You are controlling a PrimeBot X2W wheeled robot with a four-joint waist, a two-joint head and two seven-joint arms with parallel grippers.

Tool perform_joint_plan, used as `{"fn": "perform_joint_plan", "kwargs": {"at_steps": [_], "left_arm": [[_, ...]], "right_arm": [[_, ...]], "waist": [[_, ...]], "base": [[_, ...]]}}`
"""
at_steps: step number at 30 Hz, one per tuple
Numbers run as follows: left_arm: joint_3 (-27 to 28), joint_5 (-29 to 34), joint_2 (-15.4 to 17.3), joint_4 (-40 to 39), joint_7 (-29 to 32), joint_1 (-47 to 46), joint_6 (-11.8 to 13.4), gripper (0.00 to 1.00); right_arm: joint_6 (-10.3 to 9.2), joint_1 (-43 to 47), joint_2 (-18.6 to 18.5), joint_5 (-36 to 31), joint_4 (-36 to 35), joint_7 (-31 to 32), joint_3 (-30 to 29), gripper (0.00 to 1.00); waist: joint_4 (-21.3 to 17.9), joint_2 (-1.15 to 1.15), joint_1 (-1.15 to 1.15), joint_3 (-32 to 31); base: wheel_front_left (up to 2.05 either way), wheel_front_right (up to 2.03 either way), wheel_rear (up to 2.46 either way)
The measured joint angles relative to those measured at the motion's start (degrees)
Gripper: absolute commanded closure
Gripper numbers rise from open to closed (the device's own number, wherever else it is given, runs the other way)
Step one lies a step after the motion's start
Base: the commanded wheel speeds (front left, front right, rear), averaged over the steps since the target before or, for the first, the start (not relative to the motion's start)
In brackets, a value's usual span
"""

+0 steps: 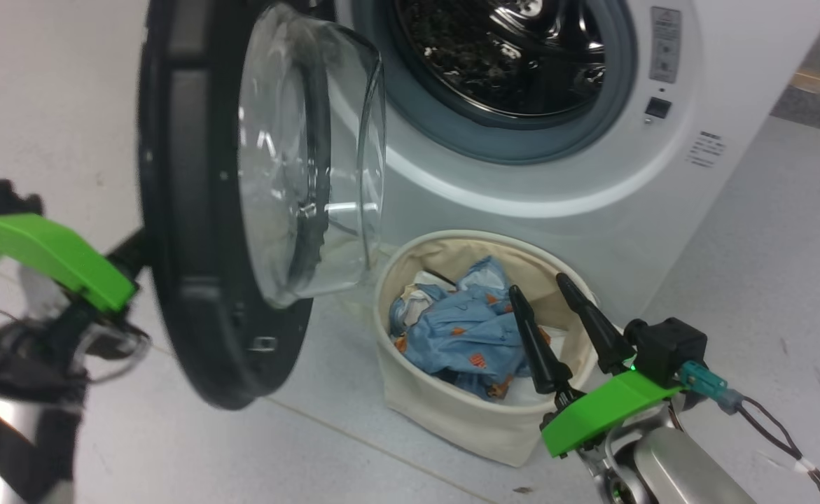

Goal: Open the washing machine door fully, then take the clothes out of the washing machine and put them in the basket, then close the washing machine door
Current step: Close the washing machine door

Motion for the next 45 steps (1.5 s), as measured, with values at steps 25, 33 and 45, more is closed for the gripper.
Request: {"fn": "perform_joint_plan", "kwargs": {"at_steps": [25, 33, 45], "left_arm": [[-5.9, 0.4, -13.3, -15.8, -15.4, 12.5, 1.7, 1.0], [-3.9, 3.5, -11.5, -17.3, -19.4, 13.9, 0.3, 0.0], [-8.0, 20.2, -2.8, -21.9, -31.5, 25.0, -3.9, 0.0]], "right_arm": [[0.0, 0.2, 1.6, 0.7, 2.4, -1.5, 0.4, 0.0], [0.0, 0.2, 1.6, 0.6, 2.3, -1.6, -0.3, 0.0], [0.0, 0.2, 1.5, 0.6, 1.4, -2.0, -0.6, 0.0]], "waist": [[-12.4, 0.0, 0.0, -0.7], [-11.6, 0.0, 0.0, -0.4], [-10.6, 0.0, 0.0, -0.4]], "base": [[0.0, 0.0, 0.0], [0.0, 0.0, 0.0], [0.0, 0.0, 0.0]]}}
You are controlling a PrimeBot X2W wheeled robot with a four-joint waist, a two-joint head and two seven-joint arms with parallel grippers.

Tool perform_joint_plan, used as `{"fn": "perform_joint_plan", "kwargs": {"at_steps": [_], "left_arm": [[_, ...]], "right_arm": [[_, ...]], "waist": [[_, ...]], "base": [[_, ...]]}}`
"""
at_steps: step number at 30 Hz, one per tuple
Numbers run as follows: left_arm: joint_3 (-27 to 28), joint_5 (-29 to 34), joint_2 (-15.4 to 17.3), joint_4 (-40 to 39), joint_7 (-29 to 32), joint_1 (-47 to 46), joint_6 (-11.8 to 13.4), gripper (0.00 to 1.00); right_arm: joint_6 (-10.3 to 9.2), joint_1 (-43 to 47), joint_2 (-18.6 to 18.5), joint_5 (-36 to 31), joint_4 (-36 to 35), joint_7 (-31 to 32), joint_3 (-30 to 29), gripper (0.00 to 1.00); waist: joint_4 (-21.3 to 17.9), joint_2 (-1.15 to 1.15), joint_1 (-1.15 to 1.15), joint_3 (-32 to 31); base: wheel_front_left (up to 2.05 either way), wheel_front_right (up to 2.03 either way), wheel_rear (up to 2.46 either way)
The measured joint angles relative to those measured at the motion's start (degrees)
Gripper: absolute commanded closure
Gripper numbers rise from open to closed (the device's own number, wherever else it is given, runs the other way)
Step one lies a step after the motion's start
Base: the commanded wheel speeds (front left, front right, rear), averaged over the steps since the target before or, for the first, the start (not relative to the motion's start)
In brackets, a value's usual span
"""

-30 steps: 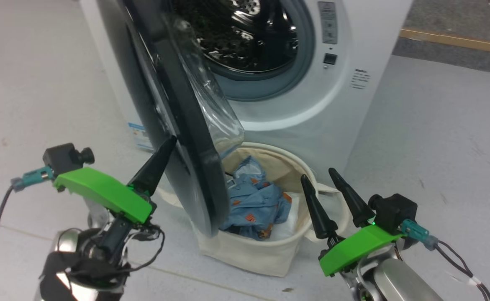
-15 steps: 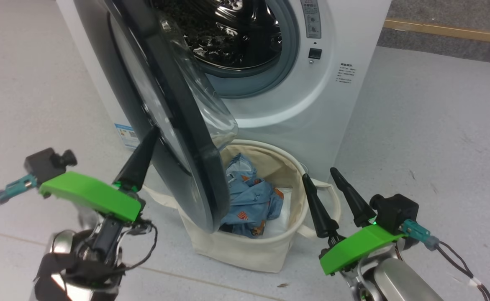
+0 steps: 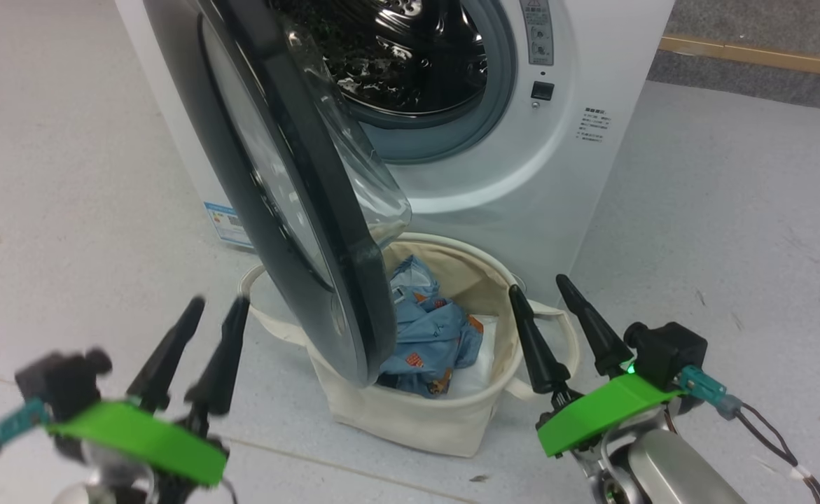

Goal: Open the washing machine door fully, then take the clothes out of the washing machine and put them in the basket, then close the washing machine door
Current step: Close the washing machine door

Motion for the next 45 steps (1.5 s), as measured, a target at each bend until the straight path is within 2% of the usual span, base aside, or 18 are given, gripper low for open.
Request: {"fn": "perform_joint_plan", "kwargs": {"at_steps": [5, 13, 22, 23, 24, 29, 37, 45], "left_arm": [[-3.7, 10.1, 4.4, 2.9, -6.6, 2.9, -0.1, 0.0], [-4.7, 11.1, 4.1, 7.2, -12.2, 3.4, -0.5, 0.0], [-6.0, 11.6, 3.9, 9.1, -13.0, 3.8, -0.5, 0.0], [-6.1, 11.6, 3.9, 9.1, -13.0, 3.8, -0.5, 0.0], [-6.1, 11.6, 3.9, 9.2, -13.1, 3.8, -0.5, 0.0], [-6.5, 11.4, 3.4, 9.8, -13.4, 3.8, -0.5, 0.0], [-8.2, 11.0, 2.5, 10.9, -13.4, 3.8, -0.5, 0.0], [-8.7, 10.5, 2.4, 11.5, -13.3, 3.8, -0.5, 0.0]], "right_arm": [[0.0, 0.0, -0.6, -0.1, -1.0, 0.0, 0.0, 0.0], [0.0, 0.0, -1.7, -0.4, -2.6, 0.0, -0.1, 0.0], [0.0, 0.0, -2.1, 0.7, -3.0, 0.0, 0.7, 0.0], [0.0, 0.0, -2.1, 1.0, -3.2, 0.0, 1.0, 0.88], [0.0, -0.1, -2.1, 1.2, -3.4, 0.0, 1.5, 1.0], [0.0, -4.6, -2.0, 3.2, -4.9, 1.9, 10.6, 1.0], [0.0, -8.0, -0.5, 6.0, -5.4, 4.1, 19.5, 1.0], [0.0, -9.2, 3.6, 4.3, 3.9, 5.8, 19.8, 1.0]], "waist": [[0.0, 0.0, 0.0, 0.3], [0.2, 0.0, 0.0, 0.5], [0.8, 0.0, 0.0, -0.2], [1.0, 0.0, 0.0, -0.2], [1.1, 0.0, 0.0, -0.1], [2.7, 0.0, 0.0, -0.4], [5.8, 0.0, 0.0, -2.2], [8.9, 0.0, 0.0, -3.3]], "base": [[0.0, 0.0, 0.0], [0.0, 0.0, 0.0], [0.0, 0.0, 0.0], [0.0, 0.0, 0.0], [0.0, 0.0, 0.0], [0.0, 0.0, 0.0], [0.0, 0.0, 0.0], [0.0, 0.0, 0.0]]}}
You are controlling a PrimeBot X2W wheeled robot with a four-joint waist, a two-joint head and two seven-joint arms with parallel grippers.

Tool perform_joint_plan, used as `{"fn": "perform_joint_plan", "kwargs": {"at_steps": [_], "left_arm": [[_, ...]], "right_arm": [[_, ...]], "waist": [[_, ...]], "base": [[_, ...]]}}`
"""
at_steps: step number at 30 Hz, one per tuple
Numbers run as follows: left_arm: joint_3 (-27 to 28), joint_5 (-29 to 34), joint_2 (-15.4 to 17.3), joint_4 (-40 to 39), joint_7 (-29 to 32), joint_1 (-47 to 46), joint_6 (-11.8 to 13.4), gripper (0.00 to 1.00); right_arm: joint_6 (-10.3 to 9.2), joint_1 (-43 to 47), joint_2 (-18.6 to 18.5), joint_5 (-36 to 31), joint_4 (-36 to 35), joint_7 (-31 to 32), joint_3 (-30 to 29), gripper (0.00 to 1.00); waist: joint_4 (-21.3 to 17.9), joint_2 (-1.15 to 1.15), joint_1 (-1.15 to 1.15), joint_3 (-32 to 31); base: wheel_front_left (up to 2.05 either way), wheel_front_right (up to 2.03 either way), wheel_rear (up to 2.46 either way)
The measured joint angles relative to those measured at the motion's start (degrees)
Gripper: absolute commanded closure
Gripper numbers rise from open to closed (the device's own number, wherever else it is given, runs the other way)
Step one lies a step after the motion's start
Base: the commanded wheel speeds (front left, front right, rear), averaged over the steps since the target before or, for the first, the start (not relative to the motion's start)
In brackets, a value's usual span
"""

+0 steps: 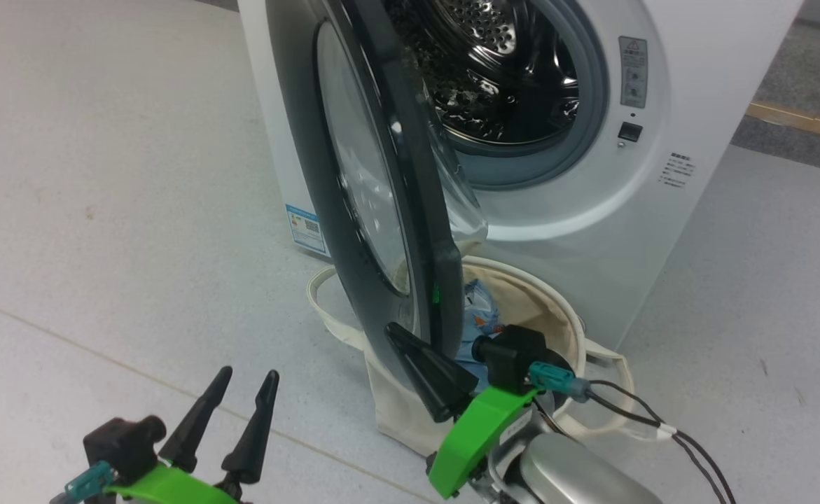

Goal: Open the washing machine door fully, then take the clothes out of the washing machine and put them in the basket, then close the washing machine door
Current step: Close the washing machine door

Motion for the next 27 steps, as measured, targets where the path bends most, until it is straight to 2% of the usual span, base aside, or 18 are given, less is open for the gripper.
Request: {"fn": "perform_joint_plan", "kwargs": {"at_steps": [8, 16, 22, 27], "left_arm": [[-0.9, -0.1, 0.0, 0.0, 0.5, 0.0, 0.0, 0.0], [-1.3, -0.9, -0.2, -0.1, 0.4, -0.2, 0.0, 0.0], [-1.5, -0.9, -0.3, -0.5, 0.1, -2.3, 0.0, 0.0], [-2.1, -0.9, -0.4, -0.5, -0.2, -5.0, 0.0, 0.0]], "right_arm": [[0.2, -0.6, 0.5, -0.3, 6.2, -1.2, -5.3, 1.0], [0.27, -1.6, 0.9, -1.8, 10.9, -4.2, -15.6, 1.0], [0.29, -7.3, 1.0, -1.9, 16.0, -5.3, -21.2, 1.0], [0.29, -13.3, 0.9, -2.3, 21.4, -5.8, -28.1, 1.0]], "waist": [[0.9, 0.0, 0.0, -0.2], [-0.4, 0.0, 0.0, 2.1], [-1.4, 0.0, 0.0, 5.4], [-1.9, 0.0, 0.0, 9.0]], "base": [[0.0, 0.0, 0.0], [0.0, 0.0, 0.0], [0.0, 0.0, 0.0], [0.0, 0.0, 0.0]]}}
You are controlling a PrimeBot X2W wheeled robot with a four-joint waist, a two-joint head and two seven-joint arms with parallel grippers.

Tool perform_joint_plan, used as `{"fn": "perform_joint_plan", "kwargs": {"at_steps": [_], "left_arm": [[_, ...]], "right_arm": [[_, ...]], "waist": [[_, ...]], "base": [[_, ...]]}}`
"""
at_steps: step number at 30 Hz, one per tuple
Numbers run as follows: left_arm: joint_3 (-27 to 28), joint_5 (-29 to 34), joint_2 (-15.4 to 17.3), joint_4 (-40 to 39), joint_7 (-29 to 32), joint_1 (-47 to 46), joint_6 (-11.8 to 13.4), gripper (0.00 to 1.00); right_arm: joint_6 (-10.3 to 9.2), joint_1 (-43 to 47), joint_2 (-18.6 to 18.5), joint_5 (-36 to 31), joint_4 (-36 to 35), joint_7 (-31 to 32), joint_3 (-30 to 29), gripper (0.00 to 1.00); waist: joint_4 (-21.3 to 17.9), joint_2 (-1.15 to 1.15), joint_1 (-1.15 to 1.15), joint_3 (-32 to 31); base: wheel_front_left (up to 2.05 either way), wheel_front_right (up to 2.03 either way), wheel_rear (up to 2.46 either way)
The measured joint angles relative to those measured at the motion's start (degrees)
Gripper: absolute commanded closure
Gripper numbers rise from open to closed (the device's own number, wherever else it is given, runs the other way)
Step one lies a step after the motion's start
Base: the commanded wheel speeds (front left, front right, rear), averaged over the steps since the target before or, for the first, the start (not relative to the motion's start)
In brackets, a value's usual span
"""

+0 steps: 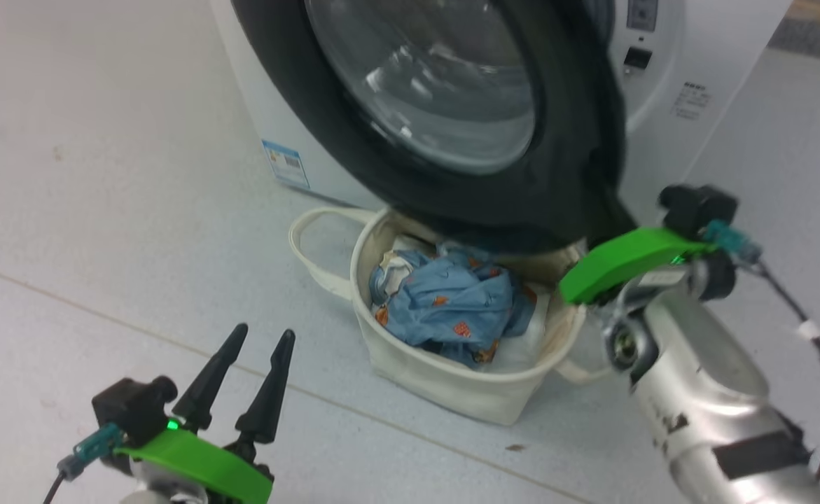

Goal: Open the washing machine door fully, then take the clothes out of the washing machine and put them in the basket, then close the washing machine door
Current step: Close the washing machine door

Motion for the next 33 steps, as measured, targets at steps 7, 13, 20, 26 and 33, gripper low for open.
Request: {"fn": "perform_joint_plan", "kwargs": {"at_steps": [7, 13, 20, 26, 33], "left_arm": [[-1.4, -0.2, -0.6, 0.2, -0.8, -3.8, 0.0, 0.0], [-2.4, -1.1, -0.8, 1.7, -1.8, -5.5, 0.0, 0.0], [-2.9, -1.9, -0.8, 2.7, -2.5, -5.6, 0.0, 0.0], [-2.9, -2.7, -0.7, 3.4, -3.0, -5.6, 0.0, 0.0], [-2.7, -3.1, 0.2, 3.5, -3.0, -5.4, 0.0, 0.0]], "right_arm": [[-0.01, -7.4, -0.1, -3.1, 4.1, 0.0, -9.2, 1.0], [-0.01, -11.4, -0.3, -5.7, 7.6, 0.0, -15.5, 1.0], [-0.01, -12.7, -0.3, -9.7, 10.1, 0.0, -20.4, 1.0], [-0.01, -12.2, -0.3, -9.3, 10.4, 0.0, -18.9, 1.0], [-0.01, -7.1, -0.3, -7.4, 6.5, 0.0, -14.3, 0.0]], "waist": [[0.4, 0.0, 0.0, 5.0], [1.6, 0.0, 0.0, 6.6], [2.2, 0.0, 0.0, 6.1], [1.6, 0.0, 0.0, 4.6], [-1.1, 0.0, 0.0, 2.9]], "base": [[0.0, 0.0, 0.0], [0.0, 0.0, 0.0], [0.0, 0.0, 0.0], [0.0, 0.0, 0.0], [0.0, 0.0, 0.0]]}}
